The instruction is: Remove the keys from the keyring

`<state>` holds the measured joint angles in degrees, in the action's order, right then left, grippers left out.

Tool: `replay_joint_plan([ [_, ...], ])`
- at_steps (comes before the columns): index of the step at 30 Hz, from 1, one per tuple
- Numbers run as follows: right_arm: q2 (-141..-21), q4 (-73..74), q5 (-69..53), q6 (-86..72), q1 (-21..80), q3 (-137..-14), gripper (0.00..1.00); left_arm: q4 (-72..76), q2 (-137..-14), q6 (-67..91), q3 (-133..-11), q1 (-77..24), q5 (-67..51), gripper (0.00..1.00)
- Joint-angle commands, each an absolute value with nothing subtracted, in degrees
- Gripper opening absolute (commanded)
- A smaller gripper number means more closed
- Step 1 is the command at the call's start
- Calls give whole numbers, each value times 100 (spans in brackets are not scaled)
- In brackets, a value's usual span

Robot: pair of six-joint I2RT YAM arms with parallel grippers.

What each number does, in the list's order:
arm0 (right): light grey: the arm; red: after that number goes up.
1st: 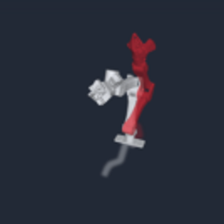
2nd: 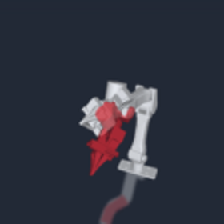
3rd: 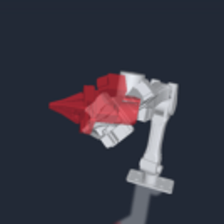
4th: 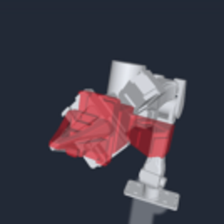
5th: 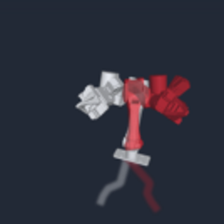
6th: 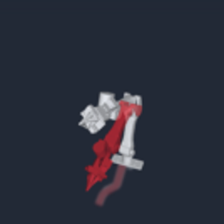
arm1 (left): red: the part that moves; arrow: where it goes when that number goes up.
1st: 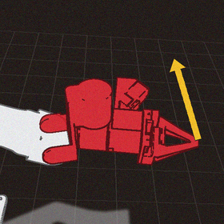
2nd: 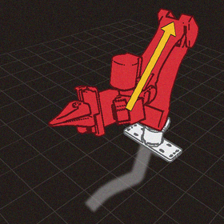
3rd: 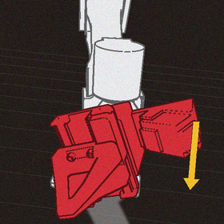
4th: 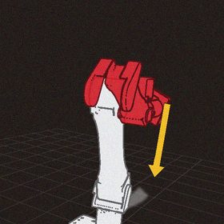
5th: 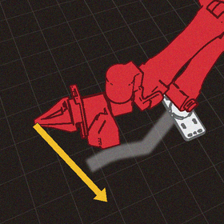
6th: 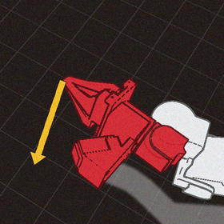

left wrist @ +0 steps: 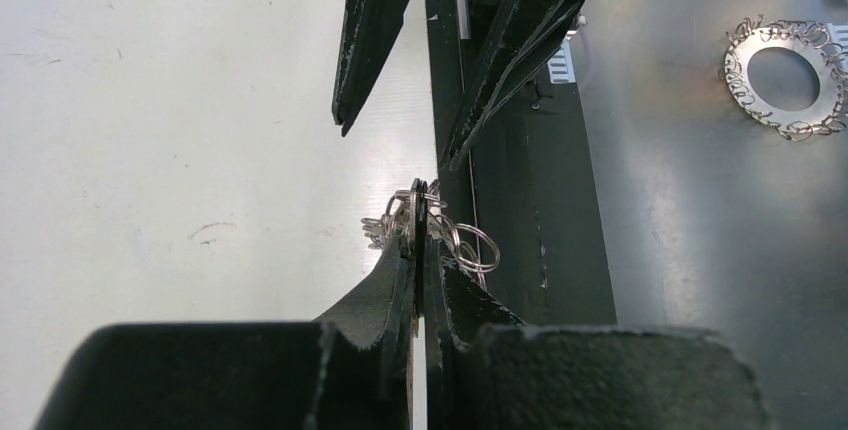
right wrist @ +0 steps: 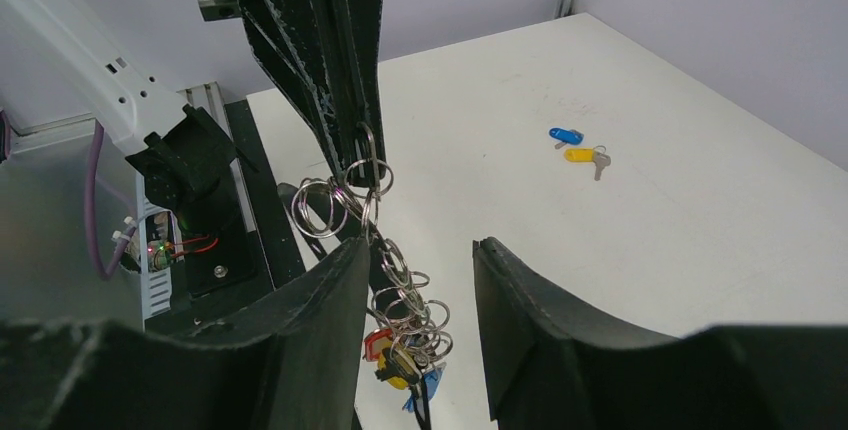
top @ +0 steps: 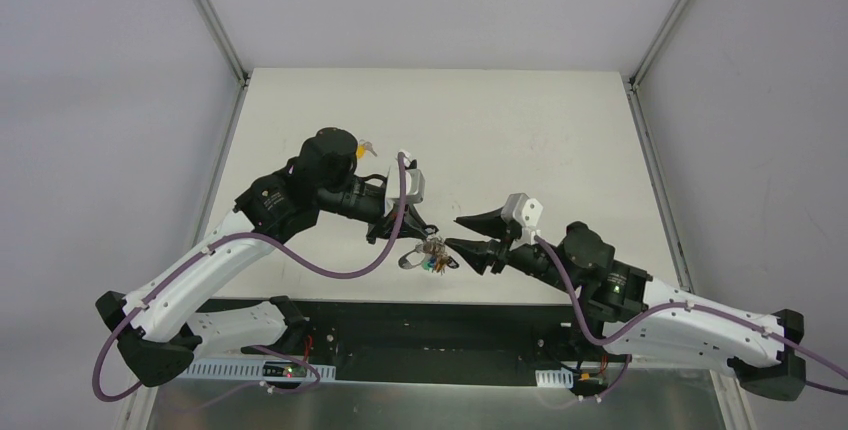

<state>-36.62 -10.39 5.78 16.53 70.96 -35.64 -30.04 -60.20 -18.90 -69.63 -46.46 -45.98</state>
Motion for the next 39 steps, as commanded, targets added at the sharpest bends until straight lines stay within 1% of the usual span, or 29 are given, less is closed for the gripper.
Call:
replay_joint_plan([
  [1,-3598,-1175,463,1574,7072,-3821,49,-2848,-5896,-1971,-7088,-4671,-4685,0],
  [10,-3954,-1437,358,1595,7076,-3959,49,-2849,-5900,-1963,-7113,-4676,-4712,0],
  [16,-4136,-1659,398,1652,7075,-3983,48,-2848,-5870,-1949,-7093,-4671,-4726,0],
  [29,-4276,-1847,442,1749,7073,-4008,39,-2847,-5862,-1943,-7109,-4672,-4774,0],
  [34,-4252,-1829,363,1698,7074,-3992,28,-2850,-5854,-1957,-7102,-4667,-4714,0],
  [39,-4056,-1668,457,1594,7075,-3916,28,-2850,-5824,-1969,-7093,-4668,-4649,0],
])
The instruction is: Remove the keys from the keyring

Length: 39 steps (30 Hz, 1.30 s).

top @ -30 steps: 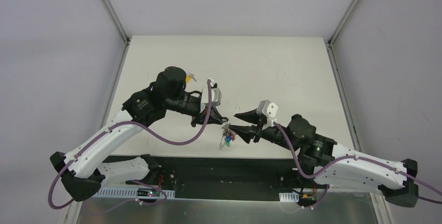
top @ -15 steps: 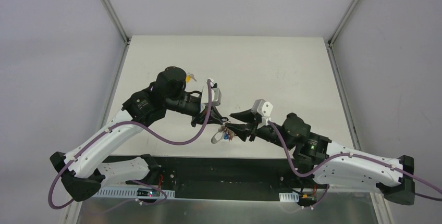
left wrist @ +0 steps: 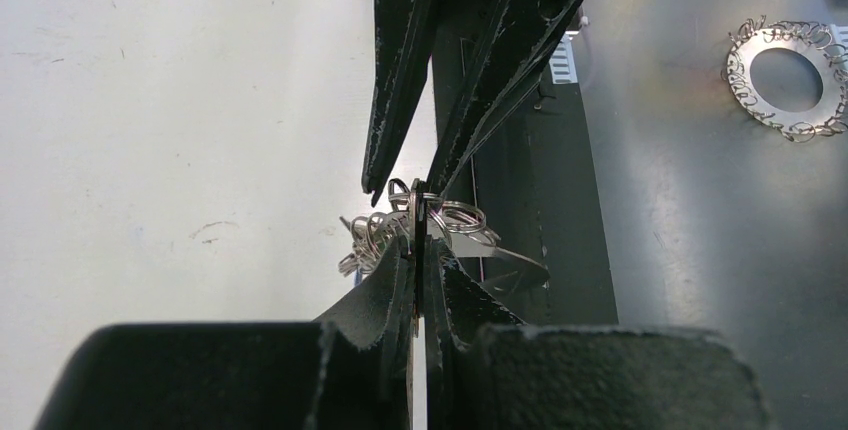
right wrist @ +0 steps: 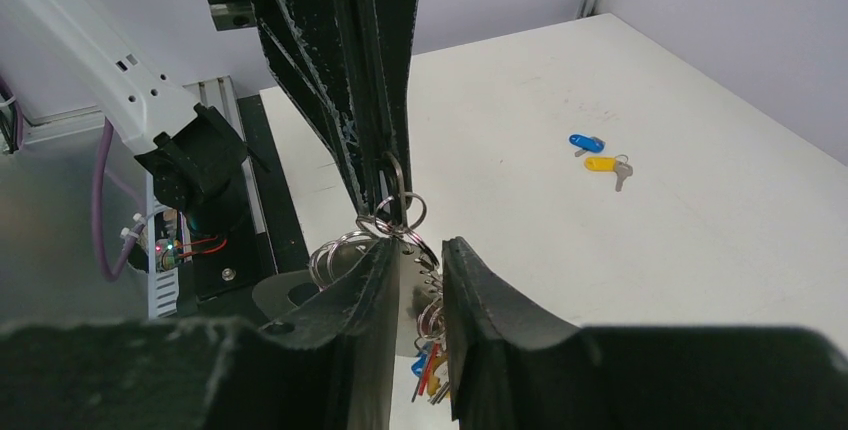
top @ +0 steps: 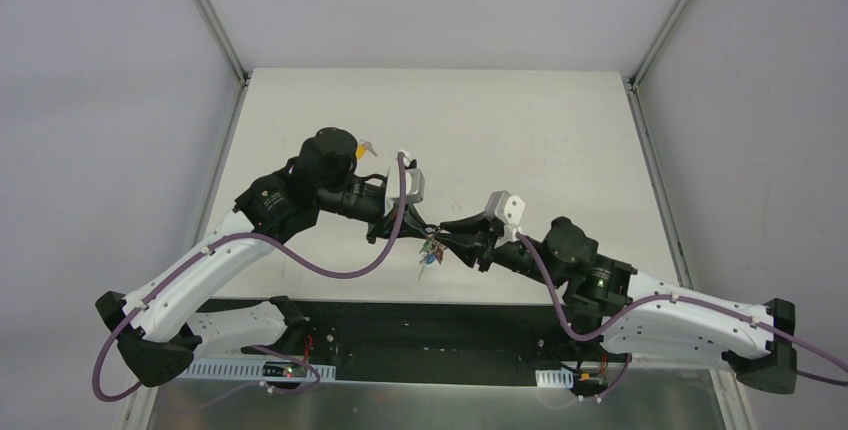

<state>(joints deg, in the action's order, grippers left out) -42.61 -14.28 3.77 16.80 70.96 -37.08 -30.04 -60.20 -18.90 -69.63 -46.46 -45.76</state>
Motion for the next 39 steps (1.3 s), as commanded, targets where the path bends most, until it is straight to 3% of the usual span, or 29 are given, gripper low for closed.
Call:
replay_joint_plan([
  [1,-4014,-1650,472,1585,7075,-3886,28,-2840,-5824,-1981,-7099,-4670,-4637,0],
  [19,-4056,-1513,262,1580,7075,-3961,34,-2847,-5847,-1957,-7172,-4675,-4654,0],
  [39,-4303,-1582,156,1670,7075,-4088,31,-2848,-5854,-1951,-7199,-4671,-4752,0],
])
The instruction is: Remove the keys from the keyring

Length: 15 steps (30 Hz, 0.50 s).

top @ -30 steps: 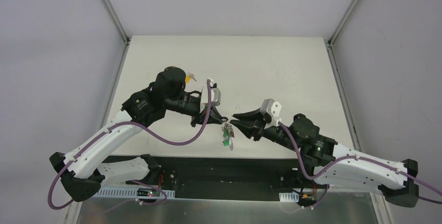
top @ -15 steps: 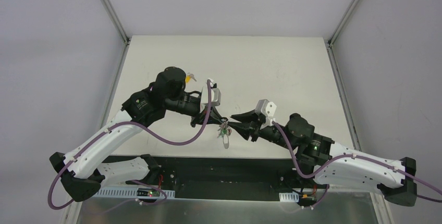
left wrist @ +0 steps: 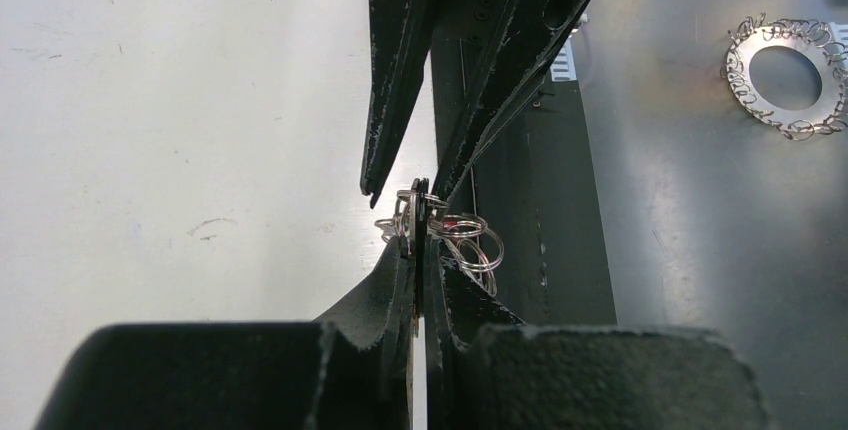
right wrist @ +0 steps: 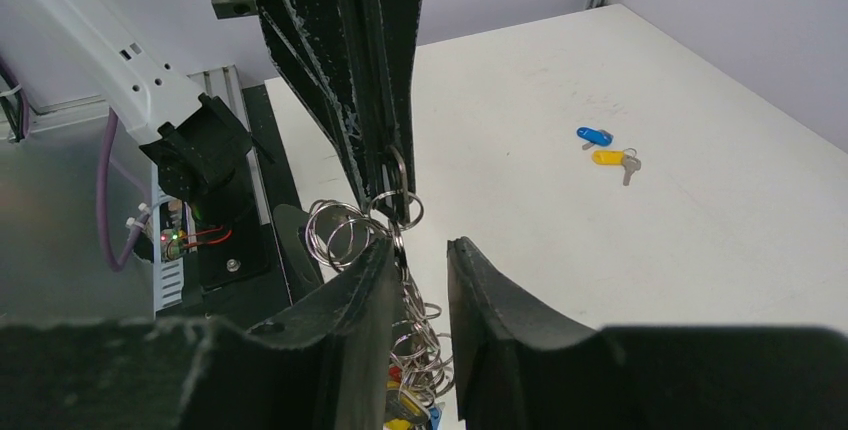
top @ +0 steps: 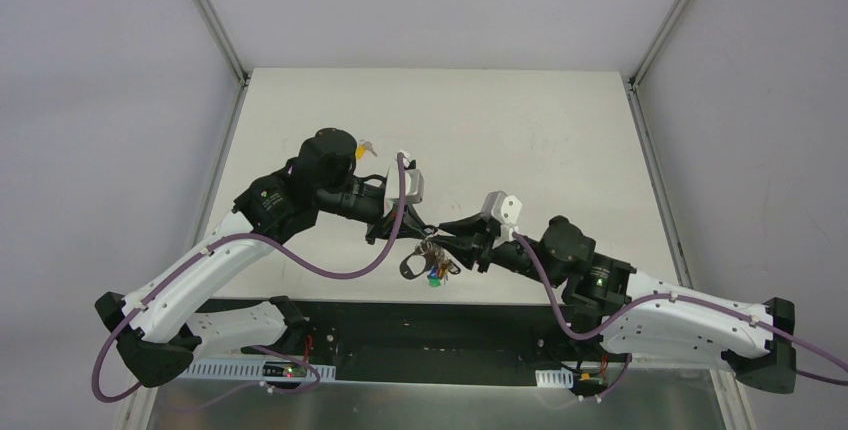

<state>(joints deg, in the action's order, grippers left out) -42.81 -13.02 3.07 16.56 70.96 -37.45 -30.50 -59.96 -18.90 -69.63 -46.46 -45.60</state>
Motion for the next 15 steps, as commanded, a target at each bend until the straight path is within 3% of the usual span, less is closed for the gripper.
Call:
replay_joint_plan([
  [1,-4313,-1592,119,1676,7073,-4094,31,-2850,-5861,-1951,-7198,-4674,-4754,0],
  [3,-4328,-1600,55,1699,7075,-4100,26,-2846,-5862,-1951,-7198,-4675,-4750,0],
  [7,-4299,-1566,52,1642,7075,-4075,0,-2848,-5846,-1958,-7190,-4668,-4697,0],
  [15,-4049,-1601,898,838,7074,-3925,0,-2839,-5789,-1975,-7081,-4674,-4514,0],
])
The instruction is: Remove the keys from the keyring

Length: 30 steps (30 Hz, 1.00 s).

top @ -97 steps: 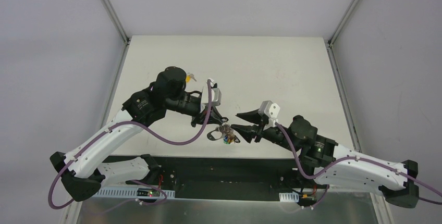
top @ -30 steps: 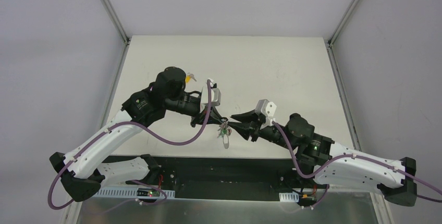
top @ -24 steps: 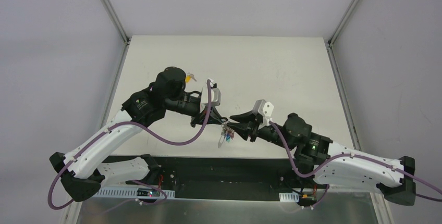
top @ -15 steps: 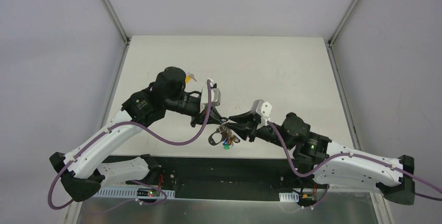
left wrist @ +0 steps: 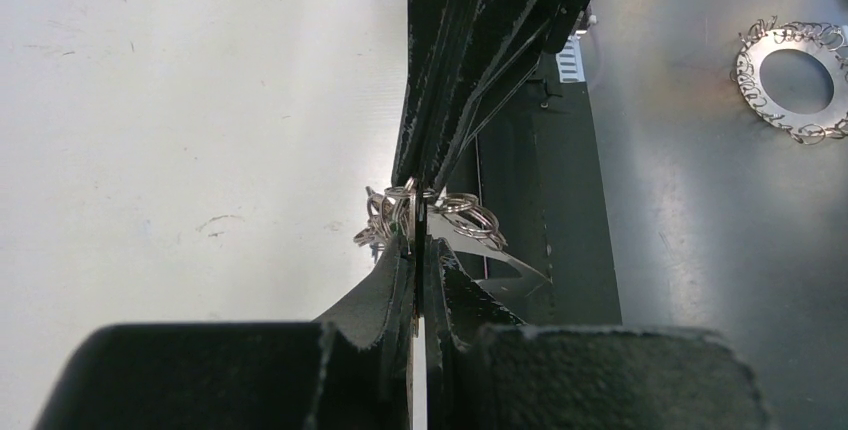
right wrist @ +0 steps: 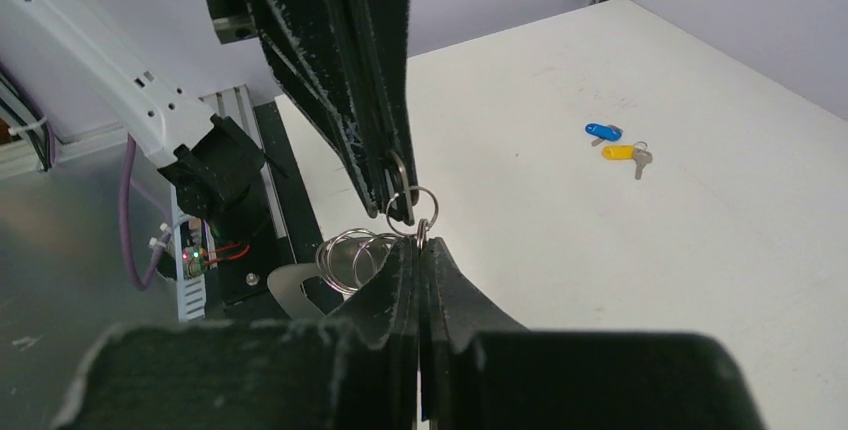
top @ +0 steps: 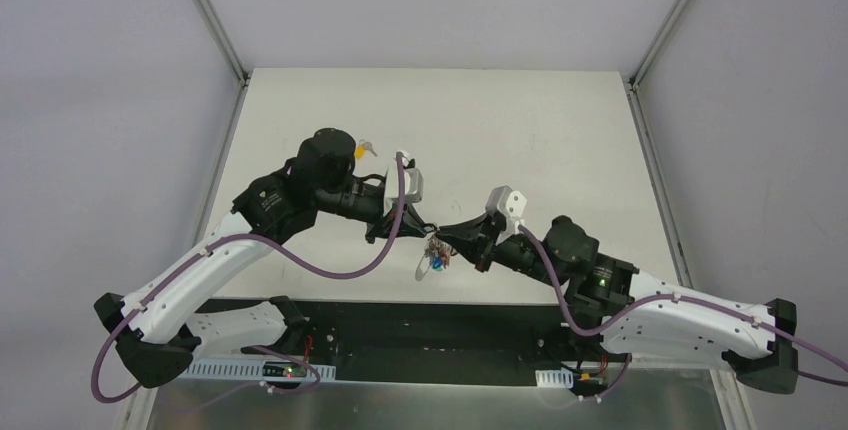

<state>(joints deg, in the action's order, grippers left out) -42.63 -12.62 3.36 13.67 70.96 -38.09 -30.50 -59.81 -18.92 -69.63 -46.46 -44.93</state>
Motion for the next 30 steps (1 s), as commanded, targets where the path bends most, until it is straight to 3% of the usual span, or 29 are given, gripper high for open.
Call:
replay_joint_plan([
  [1,-4002,-1637,986,730,7075,-3902,0,-2840,-5779,-1970,-7070,-4673,-4497,0],
  [30,-3789,-3464,1538,600,7075,-3289,0,-2841,-5958,-2014,-6824,-4674,-4857,0],
])
